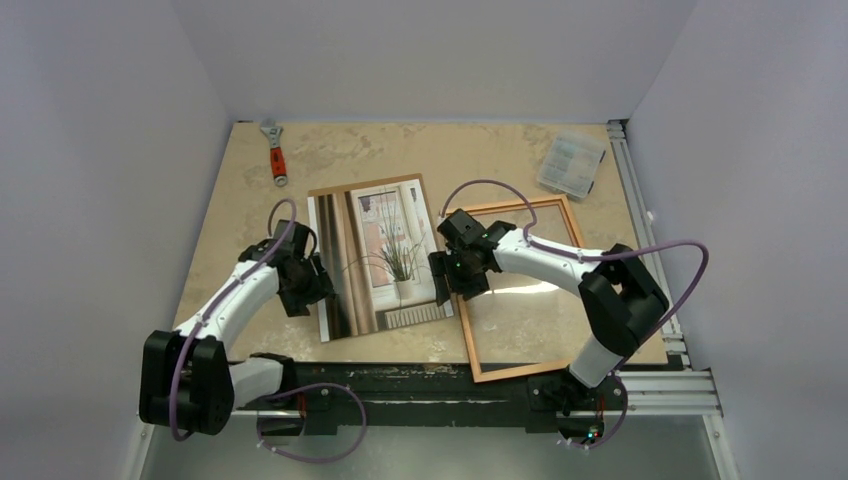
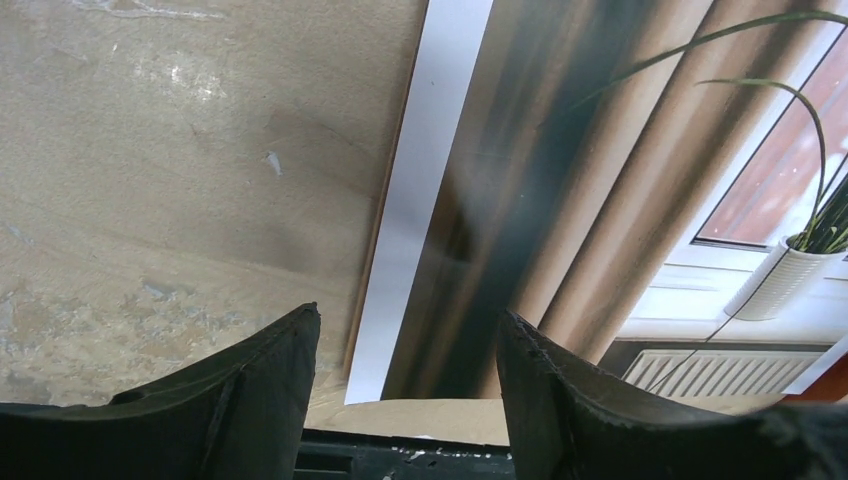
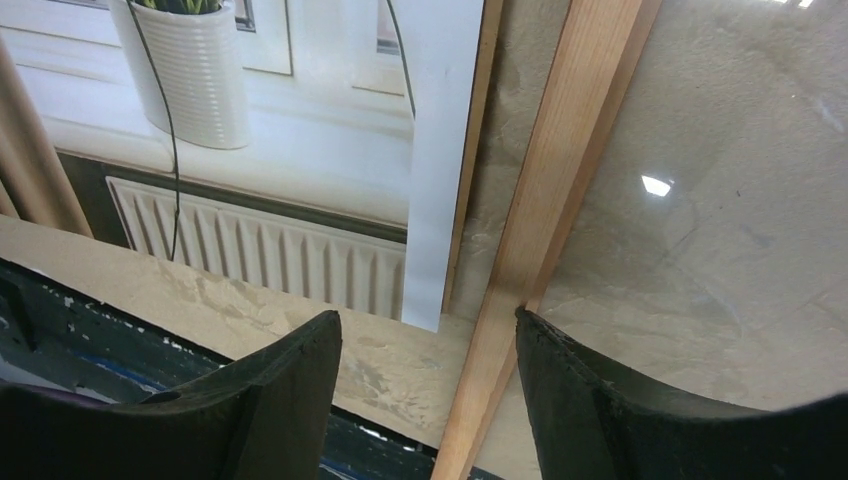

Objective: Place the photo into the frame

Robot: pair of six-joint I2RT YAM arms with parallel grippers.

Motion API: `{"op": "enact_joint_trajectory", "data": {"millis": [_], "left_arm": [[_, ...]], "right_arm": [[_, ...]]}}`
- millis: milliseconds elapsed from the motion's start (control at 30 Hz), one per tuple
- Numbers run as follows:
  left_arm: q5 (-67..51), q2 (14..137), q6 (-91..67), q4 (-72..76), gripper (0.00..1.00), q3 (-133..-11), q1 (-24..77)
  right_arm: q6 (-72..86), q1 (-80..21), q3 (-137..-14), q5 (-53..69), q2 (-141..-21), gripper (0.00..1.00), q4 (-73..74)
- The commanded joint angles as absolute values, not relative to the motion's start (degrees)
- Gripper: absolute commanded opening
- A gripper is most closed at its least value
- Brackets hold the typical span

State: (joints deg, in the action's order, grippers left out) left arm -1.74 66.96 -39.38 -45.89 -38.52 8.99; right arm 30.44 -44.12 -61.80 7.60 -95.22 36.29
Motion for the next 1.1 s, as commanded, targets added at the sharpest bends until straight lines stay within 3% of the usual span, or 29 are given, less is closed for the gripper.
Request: {"op": "enact_joint_trajectory", "data": {"millis": [0, 133, 300, 500, 1067], "left_arm": [[-2.41, 68.85, -38.03, -42.36, 0.63, -38.28, 8.42], [-2.98, 70.58, -37.66, -41.08, 0.63, -38.36, 8.36], [-2.92, 71.57, -37.23, -40.69, 0.63, -38.25, 8.35], [-2.82, 72.43, -37.09, -40.12, 0.63, -37.81, 8.35], [-3.25, 74.09, -36.74, -38.42, 0.60, -37.00, 8.39]], "right_arm": [[32.26, -45.16, -59.43, 9.84, -94.03, 0.61, 35.45], [33.07, -45.99, -58.88, 11.59, -94.38, 0.51, 33.88], [33.57, -46.87, -60.42, 10.20, -93.63, 0.46, 35.53], [33.72, -49.20, -62.73, 5.11, -91.39, 0.53, 38.52], [39.99, -55.82, -57.41, 7.98, -95.75, 0.60, 33.51]]}}
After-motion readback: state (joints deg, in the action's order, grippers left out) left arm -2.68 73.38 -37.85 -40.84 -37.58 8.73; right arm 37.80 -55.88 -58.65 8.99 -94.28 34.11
